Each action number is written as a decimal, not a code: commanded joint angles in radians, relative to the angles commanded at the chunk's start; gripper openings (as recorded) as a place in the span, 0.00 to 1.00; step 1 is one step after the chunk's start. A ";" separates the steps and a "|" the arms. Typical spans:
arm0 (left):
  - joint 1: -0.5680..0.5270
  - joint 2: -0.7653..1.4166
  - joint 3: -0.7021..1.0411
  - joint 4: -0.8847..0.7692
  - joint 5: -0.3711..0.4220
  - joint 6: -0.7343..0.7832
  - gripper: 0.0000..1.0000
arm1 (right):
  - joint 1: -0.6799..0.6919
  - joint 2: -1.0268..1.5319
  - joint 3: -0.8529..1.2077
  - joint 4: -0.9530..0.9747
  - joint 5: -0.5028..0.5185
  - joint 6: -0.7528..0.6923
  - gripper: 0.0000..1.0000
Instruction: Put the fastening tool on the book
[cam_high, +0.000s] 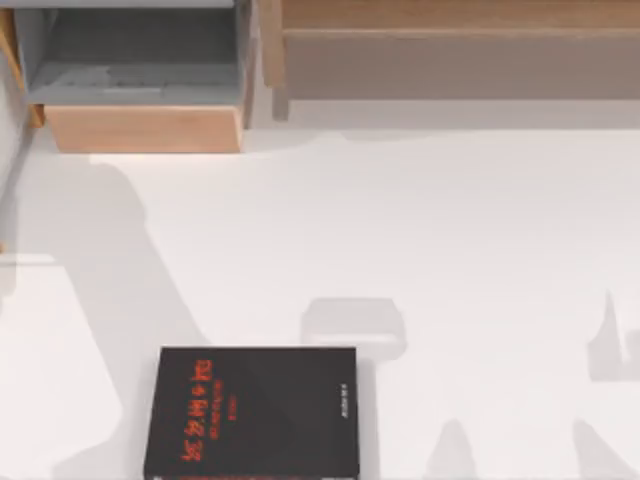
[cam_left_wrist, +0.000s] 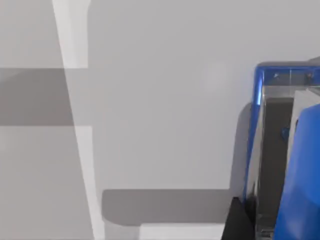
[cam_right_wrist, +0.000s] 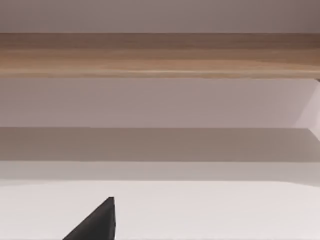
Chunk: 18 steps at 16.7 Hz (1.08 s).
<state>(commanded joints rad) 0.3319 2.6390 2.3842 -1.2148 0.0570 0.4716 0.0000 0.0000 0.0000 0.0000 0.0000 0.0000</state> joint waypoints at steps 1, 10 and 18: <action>0.000 0.000 0.000 0.000 0.000 0.000 0.02 | 0.000 0.000 0.000 0.000 0.000 0.000 1.00; 0.001 -0.014 -0.002 0.000 0.002 -0.001 0.00 | 0.000 0.000 0.000 0.000 0.000 0.000 1.00; 0.004 -0.228 -0.116 0.005 -0.007 -0.173 0.00 | 0.000 0.000 0.000 0.000 0.000 0.000 1.00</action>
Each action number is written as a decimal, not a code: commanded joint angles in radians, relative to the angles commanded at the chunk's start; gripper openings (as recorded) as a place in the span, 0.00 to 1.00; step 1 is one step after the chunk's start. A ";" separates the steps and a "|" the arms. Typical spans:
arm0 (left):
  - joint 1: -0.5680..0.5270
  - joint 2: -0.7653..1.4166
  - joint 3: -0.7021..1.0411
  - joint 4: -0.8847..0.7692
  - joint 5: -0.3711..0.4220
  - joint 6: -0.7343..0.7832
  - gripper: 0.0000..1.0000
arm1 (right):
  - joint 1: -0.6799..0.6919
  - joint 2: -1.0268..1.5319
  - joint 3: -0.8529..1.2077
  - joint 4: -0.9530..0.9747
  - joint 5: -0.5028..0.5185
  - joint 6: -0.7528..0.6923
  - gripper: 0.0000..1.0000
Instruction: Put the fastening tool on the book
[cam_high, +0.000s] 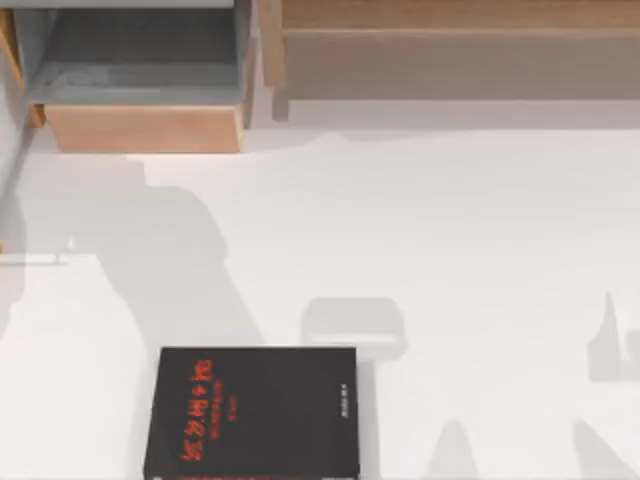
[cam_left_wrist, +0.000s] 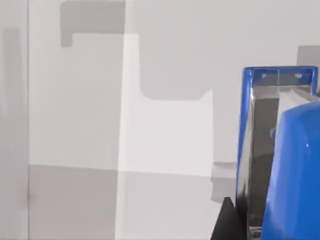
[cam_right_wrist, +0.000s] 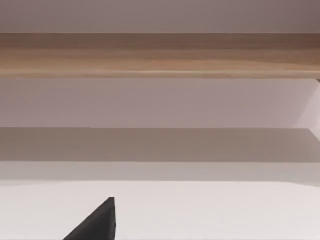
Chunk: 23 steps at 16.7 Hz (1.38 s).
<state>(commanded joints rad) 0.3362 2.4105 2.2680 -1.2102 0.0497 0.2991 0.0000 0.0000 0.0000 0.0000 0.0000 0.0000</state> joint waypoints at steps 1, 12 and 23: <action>-0.013 -0.051 -0.028 0.012 -0.005 -0.042 0.00 | 0.000 0.000 0.000 0.000 0.000 0.000 1.00; -0.569 -0.508 -0.610 0.186 -0.065 -0.622 0.00 | 0.000 0.000 0.000 0.000 0.000 0.000 1.00; -1.126 -0.729 -1.141 0.275 -0.133 -1.047 0.00 | 0.000 0.000 0.000 0.000 0.000 0.000 1.00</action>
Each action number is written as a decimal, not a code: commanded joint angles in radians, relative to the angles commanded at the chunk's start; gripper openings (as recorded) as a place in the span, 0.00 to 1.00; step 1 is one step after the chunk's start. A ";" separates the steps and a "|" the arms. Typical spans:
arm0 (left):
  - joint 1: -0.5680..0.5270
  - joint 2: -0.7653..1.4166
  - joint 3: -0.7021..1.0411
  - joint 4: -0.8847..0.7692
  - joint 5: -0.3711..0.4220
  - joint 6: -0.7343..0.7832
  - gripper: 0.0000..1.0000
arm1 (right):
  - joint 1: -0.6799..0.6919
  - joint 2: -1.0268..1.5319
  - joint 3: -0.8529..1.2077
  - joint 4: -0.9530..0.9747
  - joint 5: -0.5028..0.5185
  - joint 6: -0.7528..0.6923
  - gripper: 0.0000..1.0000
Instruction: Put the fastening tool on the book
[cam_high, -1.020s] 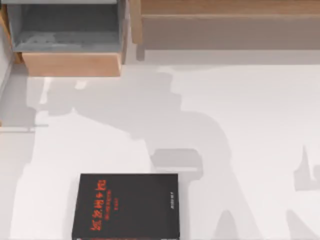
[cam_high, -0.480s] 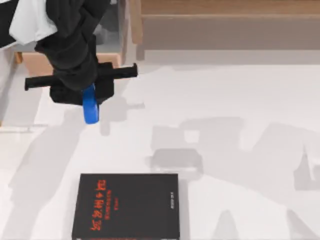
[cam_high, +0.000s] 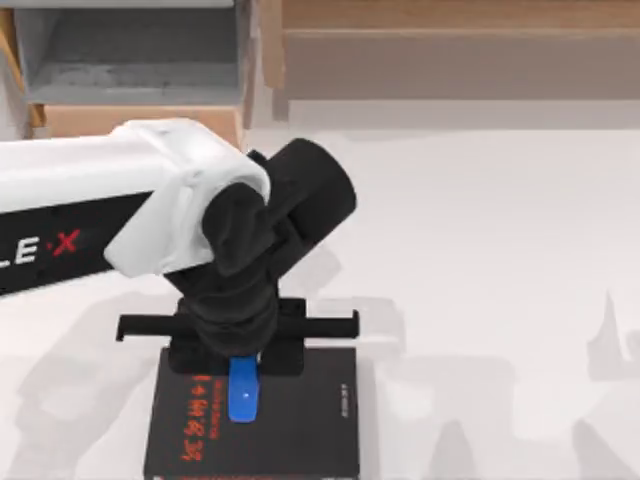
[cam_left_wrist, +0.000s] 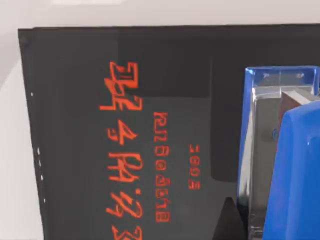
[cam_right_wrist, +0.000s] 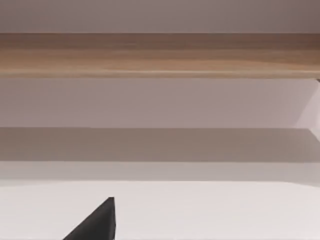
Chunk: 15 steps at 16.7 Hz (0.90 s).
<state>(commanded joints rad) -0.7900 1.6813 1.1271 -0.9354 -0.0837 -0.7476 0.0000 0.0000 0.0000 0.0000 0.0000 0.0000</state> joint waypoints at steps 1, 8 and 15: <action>-0.014 -0.005 -0.014 0.001 -0.002 -0.010 0.00 | 0.000 0.000 0.000 0.000 0.000 0.000 1.00; -0.016 0.004 -0.027 0.017 -0.002 -0.011 0.00 | 0.000 0.000 0.000 0.000 0.000 0.000 1.00; -0.013 0.043 -0.090 0.123 -0.002 -0.006 0.00 | 0.000 0.000 0.000 0.000 0.000 0.000 1.00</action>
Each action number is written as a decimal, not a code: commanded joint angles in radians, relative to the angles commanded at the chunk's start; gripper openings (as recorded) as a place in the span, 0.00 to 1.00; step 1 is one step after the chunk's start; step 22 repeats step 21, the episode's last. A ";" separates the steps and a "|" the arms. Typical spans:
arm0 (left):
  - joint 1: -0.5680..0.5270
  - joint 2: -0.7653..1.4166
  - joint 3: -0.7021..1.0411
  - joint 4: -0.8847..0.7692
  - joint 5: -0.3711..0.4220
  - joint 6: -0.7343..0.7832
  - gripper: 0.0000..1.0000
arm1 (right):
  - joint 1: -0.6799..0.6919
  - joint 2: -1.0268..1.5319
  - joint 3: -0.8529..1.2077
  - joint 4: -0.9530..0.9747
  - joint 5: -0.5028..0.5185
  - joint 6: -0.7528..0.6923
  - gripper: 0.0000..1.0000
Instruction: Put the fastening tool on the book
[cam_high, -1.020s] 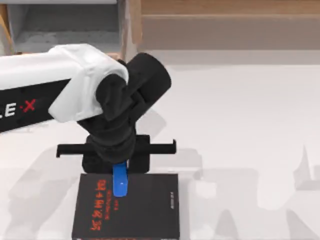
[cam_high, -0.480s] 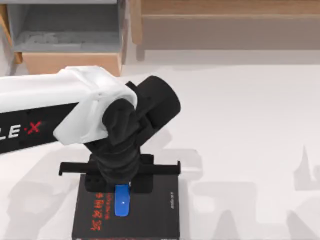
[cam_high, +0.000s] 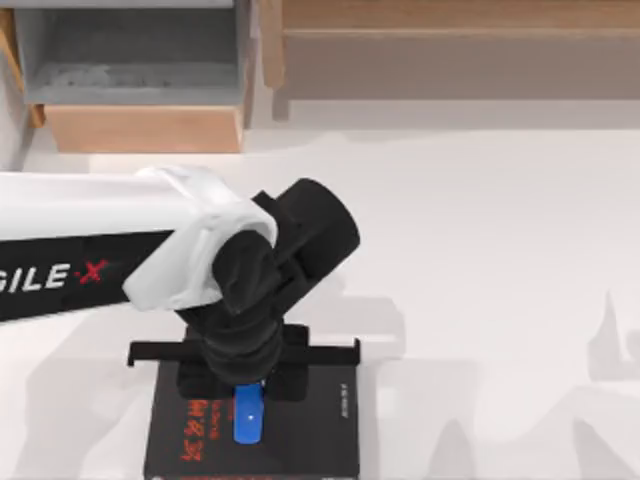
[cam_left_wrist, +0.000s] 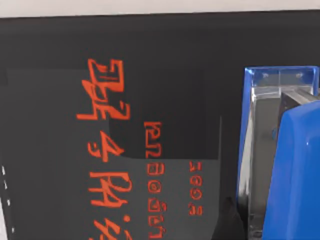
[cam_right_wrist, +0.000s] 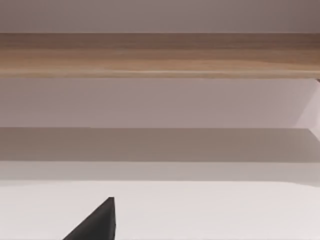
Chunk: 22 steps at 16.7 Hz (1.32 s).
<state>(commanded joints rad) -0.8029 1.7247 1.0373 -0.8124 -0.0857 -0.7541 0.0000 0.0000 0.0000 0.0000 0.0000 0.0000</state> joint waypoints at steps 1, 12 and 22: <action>0.000 0.000 0.000 0.000 0.000 0.000 0.00 | 0.000 0.000 0.000 0.000 0.000 0.000 1.00; 0.000 0.000 0.000 0.000 0.000 0.000 0.75 | 0.000 0.000 0.000 0.000 0.000 0.000 1.00; 0.000 0.000 0.000 0.000 0.000 0.000 1.00 | 0.000 0.000 0.000 0.000 0.000 0.000 1.00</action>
